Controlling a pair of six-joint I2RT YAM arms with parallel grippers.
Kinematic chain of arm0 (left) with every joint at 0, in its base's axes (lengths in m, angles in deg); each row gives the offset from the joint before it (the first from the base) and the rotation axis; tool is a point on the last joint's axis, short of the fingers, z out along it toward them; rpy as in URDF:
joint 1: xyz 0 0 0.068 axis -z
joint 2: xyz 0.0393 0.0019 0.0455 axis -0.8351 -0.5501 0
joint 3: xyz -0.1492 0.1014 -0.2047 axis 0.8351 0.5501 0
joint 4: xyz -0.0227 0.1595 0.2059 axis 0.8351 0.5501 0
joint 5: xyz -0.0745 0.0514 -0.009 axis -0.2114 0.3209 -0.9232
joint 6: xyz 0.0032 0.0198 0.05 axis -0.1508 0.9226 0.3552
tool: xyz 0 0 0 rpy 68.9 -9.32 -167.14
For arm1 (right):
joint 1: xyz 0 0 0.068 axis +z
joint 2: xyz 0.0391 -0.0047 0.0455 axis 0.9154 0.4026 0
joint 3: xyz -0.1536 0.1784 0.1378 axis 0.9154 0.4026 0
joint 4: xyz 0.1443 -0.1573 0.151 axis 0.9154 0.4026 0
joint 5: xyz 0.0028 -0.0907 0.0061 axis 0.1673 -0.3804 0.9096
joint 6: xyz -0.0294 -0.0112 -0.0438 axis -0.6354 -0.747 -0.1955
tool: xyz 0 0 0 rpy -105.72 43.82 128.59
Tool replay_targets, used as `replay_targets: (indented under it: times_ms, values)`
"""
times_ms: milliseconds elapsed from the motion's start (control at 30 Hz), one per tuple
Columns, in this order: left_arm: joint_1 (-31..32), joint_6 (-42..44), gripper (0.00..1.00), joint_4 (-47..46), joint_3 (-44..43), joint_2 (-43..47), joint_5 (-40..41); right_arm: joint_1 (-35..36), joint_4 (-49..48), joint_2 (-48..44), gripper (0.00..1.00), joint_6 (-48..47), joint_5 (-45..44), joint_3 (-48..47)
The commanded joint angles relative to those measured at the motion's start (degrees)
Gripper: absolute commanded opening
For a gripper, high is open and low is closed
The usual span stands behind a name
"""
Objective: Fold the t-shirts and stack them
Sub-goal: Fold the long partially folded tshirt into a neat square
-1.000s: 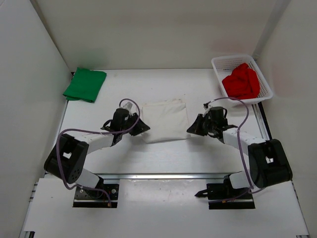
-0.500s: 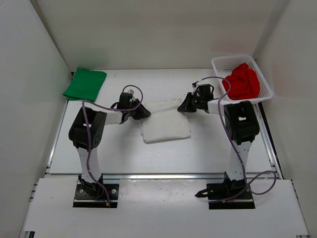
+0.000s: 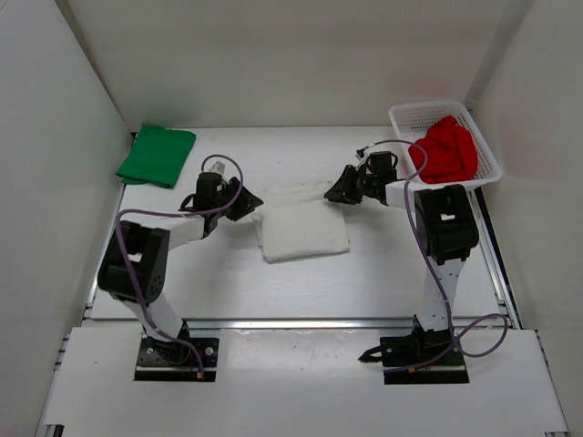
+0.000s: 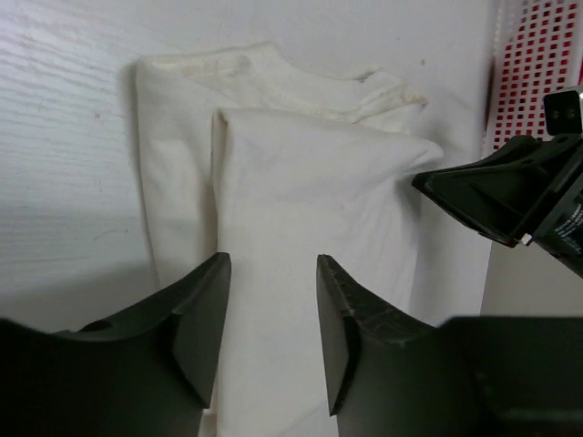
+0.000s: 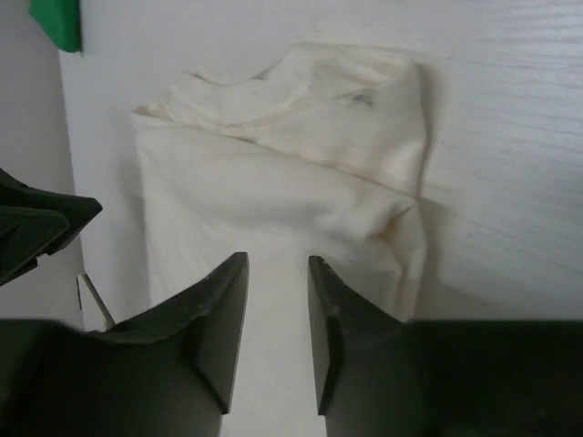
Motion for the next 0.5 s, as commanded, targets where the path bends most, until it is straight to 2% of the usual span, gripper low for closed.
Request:
replay_targets:
  times_ms: [0, 33, 133, 233, 400, 467]
  values:
    - [-1.24, 4.71, 0.55, 4.2, 2.85, 7.49, 3.08, 0.42, -1.1, -10.36, 0.33, -1.73, 0.57, 0.22]
    - [-1.16, 6.03, 0.56, 6.03, 4.68, 9.15, 4.13, 0.94, -0.66, -13.33, 0.4, -1.91, -0.13, 0.84]
    - [-1.6, 7.27, 0.6, 6.76, 9.6, 10.74, 4.59, 1.91, -1.97, -21.59, 0.52, -2.27, -3.21, 7.86]
    - [-1.78, 8.14, 0.64, 7.2, 12.17, 10.13, 3.19, 2.88, -7.14, -30.02, 0.6, 0.27, -3.83, 20.04]
    - [0.42, 7.98, 0.75, 2.64, 12.44, 5.66, -1.03, 4.28, -13.22, -41.29, 0.64, 3.44, -4.36, 33.69]
    - [1.38, 6.84, 0.75, 0.53, 11.65, 2.42, -3.84, 4.46, -13.49, -43.32, 0.65, 3.62, -5.06, 36.78]
